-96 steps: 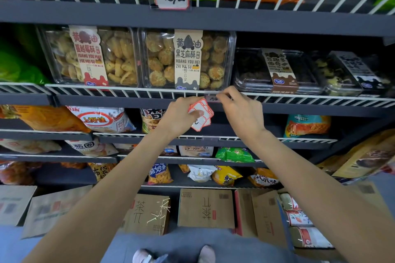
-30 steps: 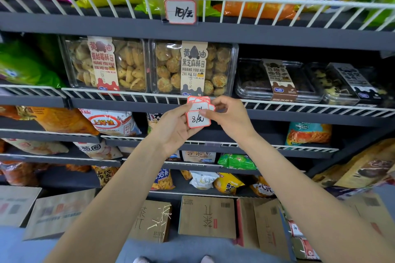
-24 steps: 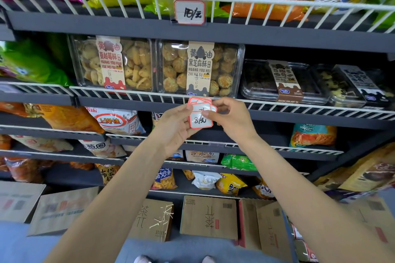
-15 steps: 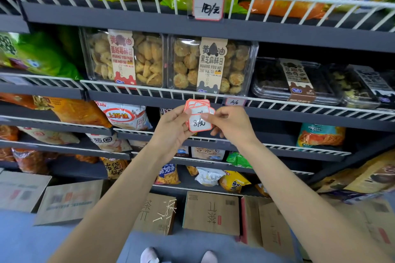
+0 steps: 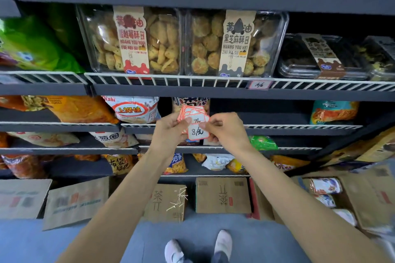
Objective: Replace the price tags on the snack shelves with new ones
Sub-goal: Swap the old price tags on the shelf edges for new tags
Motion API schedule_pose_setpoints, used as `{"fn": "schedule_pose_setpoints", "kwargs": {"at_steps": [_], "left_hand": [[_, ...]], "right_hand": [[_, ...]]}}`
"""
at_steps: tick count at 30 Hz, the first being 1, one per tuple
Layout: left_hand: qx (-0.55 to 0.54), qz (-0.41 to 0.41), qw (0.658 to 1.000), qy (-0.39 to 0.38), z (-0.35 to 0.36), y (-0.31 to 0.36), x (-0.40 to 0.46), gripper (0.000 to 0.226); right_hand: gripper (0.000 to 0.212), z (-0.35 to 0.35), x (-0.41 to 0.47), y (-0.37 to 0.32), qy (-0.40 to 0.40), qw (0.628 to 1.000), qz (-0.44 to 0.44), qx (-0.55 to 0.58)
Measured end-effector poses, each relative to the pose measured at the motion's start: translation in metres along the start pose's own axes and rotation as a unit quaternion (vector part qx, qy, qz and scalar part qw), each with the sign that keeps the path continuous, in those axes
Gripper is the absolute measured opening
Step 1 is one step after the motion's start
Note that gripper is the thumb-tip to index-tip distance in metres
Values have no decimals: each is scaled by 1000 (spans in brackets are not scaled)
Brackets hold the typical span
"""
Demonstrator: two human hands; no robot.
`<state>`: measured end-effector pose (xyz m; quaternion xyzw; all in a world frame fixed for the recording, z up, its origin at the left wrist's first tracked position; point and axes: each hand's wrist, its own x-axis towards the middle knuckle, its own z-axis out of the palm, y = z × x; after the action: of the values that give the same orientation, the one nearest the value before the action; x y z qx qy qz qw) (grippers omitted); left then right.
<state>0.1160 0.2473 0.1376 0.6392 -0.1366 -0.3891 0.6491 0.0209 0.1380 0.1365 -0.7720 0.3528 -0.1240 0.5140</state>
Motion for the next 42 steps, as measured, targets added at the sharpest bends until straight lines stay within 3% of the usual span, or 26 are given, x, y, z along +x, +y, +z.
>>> {"fn": "schedule_pose_setpoints", "kwargs": {"at_steps": [13, 19, 22, 27, 32, 37, 42], "left_hand": [[73, -84, 993, 39, -12, -83, 32, 15], [183, -62, 981, 7, 20, -112, 62, 14], [248, -44, 967, -19, 48, -128, 78, 23], [288, -47, 955, -59, 93, -161, 99, 27], [271, -33, 961, -49, 117, -174, 107, 53], [281, -4, 959, -25, 125, -179, 108, 56], [363, 27, 931, -27, 125, -180, 102, 54]], "right_hand": [[7, 35, 3, 86, 93, 993, 66, -24], [6, 7, 21, 127, 160, 985, 68, -15], [8, -14, 32, 149, 191, 979, 72, 1], [10, -42, 46, 182, 196, 978, 64, 14], [13, -61, 59, 206, 185, 982, 23, -31], [16, -71, 63, 214, 176, 976, -60, -116], [18, -70, 69, 216, 164, 961, -140, -175]]}}
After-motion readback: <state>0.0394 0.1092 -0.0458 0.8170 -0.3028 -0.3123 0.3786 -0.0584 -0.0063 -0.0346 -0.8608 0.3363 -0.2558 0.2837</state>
